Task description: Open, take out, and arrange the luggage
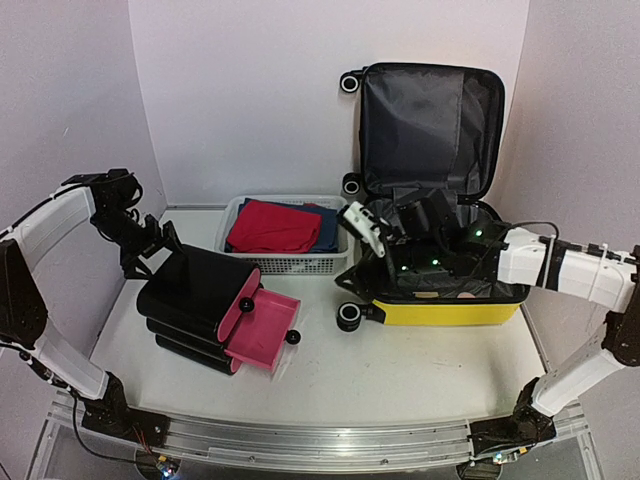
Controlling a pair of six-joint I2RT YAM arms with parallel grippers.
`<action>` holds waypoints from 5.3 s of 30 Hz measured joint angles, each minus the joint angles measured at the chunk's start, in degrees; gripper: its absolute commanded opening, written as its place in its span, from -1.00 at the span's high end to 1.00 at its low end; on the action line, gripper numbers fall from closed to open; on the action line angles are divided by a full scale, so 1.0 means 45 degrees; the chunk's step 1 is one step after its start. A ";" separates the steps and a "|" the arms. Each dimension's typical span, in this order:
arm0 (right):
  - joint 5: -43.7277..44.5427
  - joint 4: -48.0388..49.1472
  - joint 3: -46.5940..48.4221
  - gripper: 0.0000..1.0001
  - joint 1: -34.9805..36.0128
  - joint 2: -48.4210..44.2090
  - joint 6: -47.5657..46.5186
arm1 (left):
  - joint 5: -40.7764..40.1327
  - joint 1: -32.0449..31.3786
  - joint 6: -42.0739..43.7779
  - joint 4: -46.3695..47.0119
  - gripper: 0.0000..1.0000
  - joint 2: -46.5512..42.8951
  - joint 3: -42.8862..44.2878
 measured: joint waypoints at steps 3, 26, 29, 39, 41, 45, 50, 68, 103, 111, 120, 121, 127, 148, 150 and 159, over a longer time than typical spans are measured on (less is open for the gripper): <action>0.1239 -0.1719 0.0194 -0.96 -0.1098 -0.0243 0.1044 | -0.0500 0.0000 -0.0024 0.0024 -0.98 -0.0058 0.0316; -0.0044 -0.9802 0.3949 -0.96 -0.7752 0.3993 0.6125 | -0.5333 0.0000 -0.3245 0.3070 -0.99 -0.2608 -0.1753; -0.0233 -1.0127 0.4352 -0.96 -0.7747 0.4410 0.6198 | -0.5712 0.0000 -0.3823 0.3177 -0.99 -0.2608 -0.2186; -0.0466 -1.0783 0.5139 -0.96 -0.7747 0.6290 0.6115 | -0.6246 -0.0078 -0.5600 0.3449 -0.99 -0.3818 -0.4187; -0.0408 -1.0870 0.5489 -0.96 -0.7747 0.6703 0.6086 | -0.6436 -0.0083 -0.6091 0.3444 -0.99 -0.4109 -0.4231; 0.0204 -1.1011 0.6368 -0.89 -0.7791 0.7431 0.6173 | -0.6513 -0.0083 -0.6441 0.3293 -0.99 -0.3667 -0.4080; 0.0811 -1.1332 0.6479 -0.83 -0.8539 0.7519 0.6479 | -0.6470 -0.0126 -0.6441 0.3118 -0.99 -0.2482 -0.3662; 0.1715 -1.1866 0.5435 -0.88 -0.9355 0.7825 0.6557 | -0.6824 -0.0155 -0.6611 0.2385 -0.99 -0.2176 -0.3580; 0.1642 -0.9326 0.3657 0.19 -0.9447 0.5357 0.5649 | -0.7791 -0.0155 -0.3337 0.2467 -0.98 -0.3696 -0.2769; -0.0170 -0.8587 0.3886 0.20 -0.9418 0.3837 0.5372 | -0.7159 -0.0155 -0.2555 0.2671 -0.91 -0.4163 -0.2579; -0.2895 -0.6460 0.5654 0.15 -0.5984 0.4347 0.5260 | -0.4721 -0.0165 -0.2297 0.2657 -0.86 -0.4352 -0.2025; -0.3094 -0.6271 0.5984 0.15 -0.5532 0.4575 0.5255 | -0.4308 -0.0165 -0.2123 0.2662 -0.86 -0.4342 -0.2001; -0.4153 -0.5183 0.8820 0.12 -0.2555 0.6907 0.4843 | -0.2560 -0.0175 -0.0855 0.1894 -0.87 -0.3687 -0.1486; -0.3993 -0.5848 1.0958 -0.04 0.1379 0.9840 0.1685 | -0.0636 -0.0175 0.0821 0.0860 -0.89 -0.2754 -0.1112; -0.3934 -0.5877 1.0982 -0.05 0.1418 1.0122 0.1545 | -0.0583 -0.0175 0.0855 0.0860 -0.89 -0.2754 -0.1112; -0.3487 -0.5926 1.1026 -0.57 0.1681 1.0588 0.0908 | -0.0423 -0.0175 0.0865 0.0860 -0.91 -0.2754 -0.1112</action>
